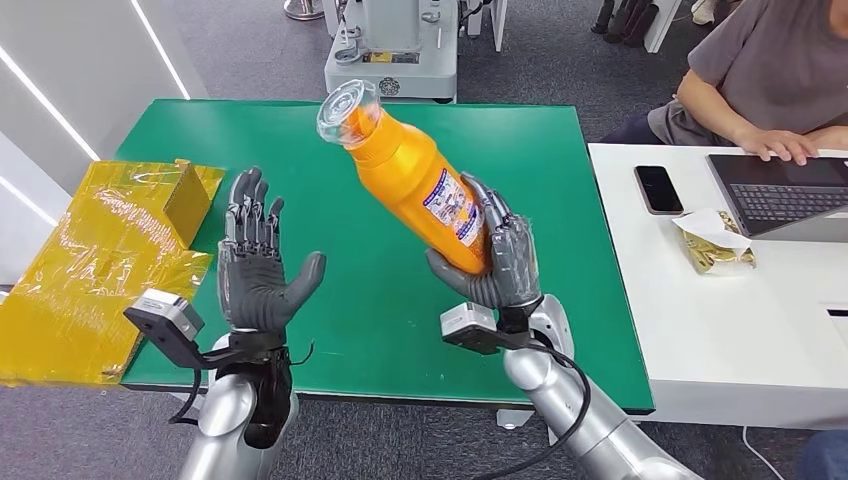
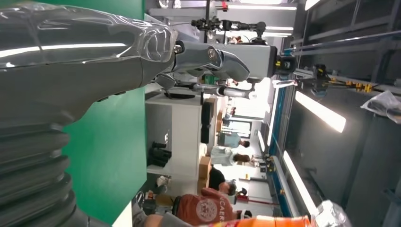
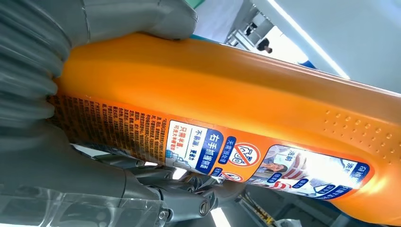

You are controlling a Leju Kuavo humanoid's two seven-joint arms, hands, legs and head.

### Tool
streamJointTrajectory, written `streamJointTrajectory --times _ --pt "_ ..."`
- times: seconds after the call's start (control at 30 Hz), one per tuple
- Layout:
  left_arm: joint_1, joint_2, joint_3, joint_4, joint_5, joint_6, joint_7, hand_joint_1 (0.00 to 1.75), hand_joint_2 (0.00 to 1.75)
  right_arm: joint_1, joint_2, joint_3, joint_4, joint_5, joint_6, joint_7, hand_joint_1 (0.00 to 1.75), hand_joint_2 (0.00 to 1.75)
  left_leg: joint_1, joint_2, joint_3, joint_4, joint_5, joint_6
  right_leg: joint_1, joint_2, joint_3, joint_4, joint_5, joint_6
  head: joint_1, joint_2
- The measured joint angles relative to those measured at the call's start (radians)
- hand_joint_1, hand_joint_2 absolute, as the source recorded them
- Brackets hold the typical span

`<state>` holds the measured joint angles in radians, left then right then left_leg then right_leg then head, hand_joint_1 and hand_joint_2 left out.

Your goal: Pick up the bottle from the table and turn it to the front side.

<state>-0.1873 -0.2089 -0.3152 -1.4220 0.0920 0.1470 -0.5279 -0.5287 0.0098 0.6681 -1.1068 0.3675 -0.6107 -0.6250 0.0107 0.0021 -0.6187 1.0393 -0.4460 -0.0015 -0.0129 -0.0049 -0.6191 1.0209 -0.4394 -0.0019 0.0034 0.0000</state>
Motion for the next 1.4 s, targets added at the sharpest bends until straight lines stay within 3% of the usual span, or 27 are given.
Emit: streamJointTrajectory --times 0.33,0.77,1.4 --pt "-0.091 0.002 -0.033 0.017 -0.019 -0.006 0.005 0.0 1.75 -0.029 0.081 0.019 0.142 -0.066 0.083 -0.046 1.75 1.75 0.0 0.0 0.0 0.0 0.0 0.0 0.0 0.0 0.0 0.0 0.0 0.0 0.0 0.0" --pt "-0.147 0.01 -0.036 0.035 -0.034 -0.011 0.008 0.0 1.75 -0.083 0.113 0.035 0.291 -0.06 0.071 -0.062 1.75 1.75 0.0 0.0 0.0 0.0 0.0 0.0 0.0 0.0 0.0 0.0 0.0 0.0 0.0 0.0" --pt "-0.215 0.029 -0.054 0.195 -0.095 -0.004 0.042 0.0 1.75 -0.1 0.112 0.035 0.206 -0.083 0.001 -0.069 1.75 1.75 0.0 0.001 0.0 0.0 0.0 0.0 0.0 0.001 0.0 0.0 0.0 0.0 0.0 0.0"
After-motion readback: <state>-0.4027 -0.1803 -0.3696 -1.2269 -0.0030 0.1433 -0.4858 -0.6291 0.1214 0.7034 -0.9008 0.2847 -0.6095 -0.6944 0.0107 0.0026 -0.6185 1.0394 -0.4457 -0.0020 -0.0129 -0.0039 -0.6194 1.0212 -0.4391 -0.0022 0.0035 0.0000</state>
